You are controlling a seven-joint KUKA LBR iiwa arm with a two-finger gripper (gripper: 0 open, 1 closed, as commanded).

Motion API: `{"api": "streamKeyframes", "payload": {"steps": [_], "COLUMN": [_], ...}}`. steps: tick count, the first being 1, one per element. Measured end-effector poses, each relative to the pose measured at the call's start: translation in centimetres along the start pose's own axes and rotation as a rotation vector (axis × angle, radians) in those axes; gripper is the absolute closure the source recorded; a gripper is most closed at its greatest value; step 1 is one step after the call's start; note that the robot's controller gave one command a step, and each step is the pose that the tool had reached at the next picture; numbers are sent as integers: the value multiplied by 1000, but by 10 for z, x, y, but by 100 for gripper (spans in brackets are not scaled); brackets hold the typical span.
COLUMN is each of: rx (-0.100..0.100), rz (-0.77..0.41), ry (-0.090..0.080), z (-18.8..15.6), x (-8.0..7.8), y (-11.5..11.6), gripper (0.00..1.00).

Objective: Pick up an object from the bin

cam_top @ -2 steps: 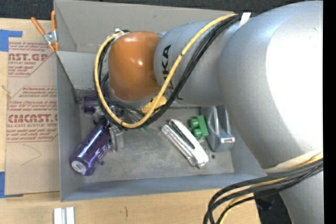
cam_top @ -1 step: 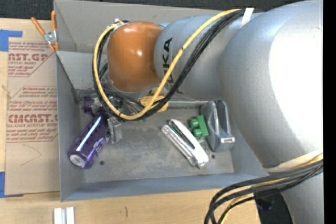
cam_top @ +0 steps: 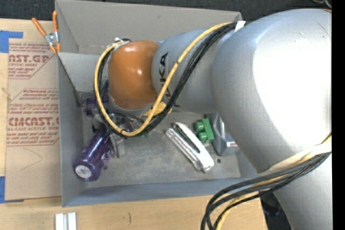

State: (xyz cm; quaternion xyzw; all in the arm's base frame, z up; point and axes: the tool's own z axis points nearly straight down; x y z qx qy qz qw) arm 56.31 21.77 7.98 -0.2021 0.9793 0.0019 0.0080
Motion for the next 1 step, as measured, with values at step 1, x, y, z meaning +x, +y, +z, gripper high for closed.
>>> {"api": "streamKeyframes", "payload": {"steps": [1], "rx": [4], "rz": [-39], "ry": [-8], "z": [9], "x": [-2], "y": [-1], "gripper": [100]}}
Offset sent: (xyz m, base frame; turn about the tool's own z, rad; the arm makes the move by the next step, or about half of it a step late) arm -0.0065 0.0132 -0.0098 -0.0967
